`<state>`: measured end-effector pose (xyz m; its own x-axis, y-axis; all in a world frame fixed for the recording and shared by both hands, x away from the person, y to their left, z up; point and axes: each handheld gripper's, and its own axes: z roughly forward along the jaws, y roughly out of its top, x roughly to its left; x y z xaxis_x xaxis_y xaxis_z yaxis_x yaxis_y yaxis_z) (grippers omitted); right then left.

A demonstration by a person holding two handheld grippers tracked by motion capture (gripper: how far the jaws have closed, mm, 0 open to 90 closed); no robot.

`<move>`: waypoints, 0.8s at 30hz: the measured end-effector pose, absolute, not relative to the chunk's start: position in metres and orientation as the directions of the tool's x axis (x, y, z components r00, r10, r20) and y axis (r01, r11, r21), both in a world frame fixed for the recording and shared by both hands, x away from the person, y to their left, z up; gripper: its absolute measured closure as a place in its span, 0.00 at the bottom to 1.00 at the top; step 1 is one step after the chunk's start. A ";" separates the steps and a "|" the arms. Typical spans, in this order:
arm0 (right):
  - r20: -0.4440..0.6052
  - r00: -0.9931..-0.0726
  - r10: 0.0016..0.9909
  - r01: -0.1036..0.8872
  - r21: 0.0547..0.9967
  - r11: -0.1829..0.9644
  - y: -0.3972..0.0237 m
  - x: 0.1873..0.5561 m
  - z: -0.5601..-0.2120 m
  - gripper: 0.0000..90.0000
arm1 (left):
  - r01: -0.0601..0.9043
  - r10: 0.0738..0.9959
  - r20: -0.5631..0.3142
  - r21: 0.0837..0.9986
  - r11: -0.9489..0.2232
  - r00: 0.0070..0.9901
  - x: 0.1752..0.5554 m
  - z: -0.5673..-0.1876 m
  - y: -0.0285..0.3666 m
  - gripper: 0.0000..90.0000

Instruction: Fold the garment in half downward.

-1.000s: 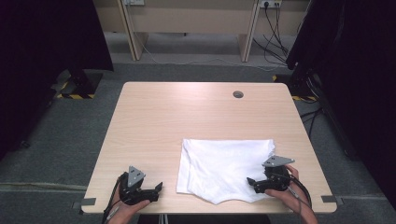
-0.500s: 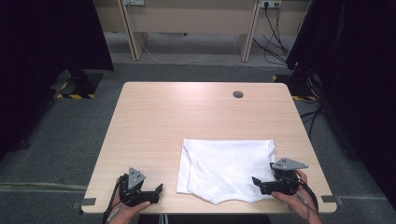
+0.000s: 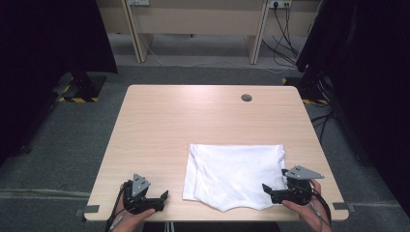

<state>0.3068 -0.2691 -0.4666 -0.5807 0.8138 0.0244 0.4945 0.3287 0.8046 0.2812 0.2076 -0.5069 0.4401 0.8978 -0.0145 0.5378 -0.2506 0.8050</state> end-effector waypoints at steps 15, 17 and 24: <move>0.032 -0.577 0.816 0.481 0.820 0.308 -0.272 0.292 -0.469 0.06 | 0.533 0.896 -0.014 0.808 -0.251 0.443 0.281 -0.507 0.208 0.02; 0.034 -0.575 0.818 0.481 0.822 0.304 -0.272 0.288 -0.468 0.06 | 0.533 0.896 -0.014 0.808 -0.251 0.443 0.281 -0.507 0.208 0.02; 0.038 -0.573 0.819 0.479 0.826 0.297 -0.274 0.278 -0.470 0.06 | 0.533 0.896 -0.015 0.808 -0.250 0.443 0.281 -0.508 0.208 0.02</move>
<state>0.2778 -0.2743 -0.4696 -0.5731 0.8186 0.0376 0.4786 0.2970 0.8263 0.2812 0.2082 -0.5075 0.4434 0.8962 -0.0148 0.5327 -0.2502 0.8085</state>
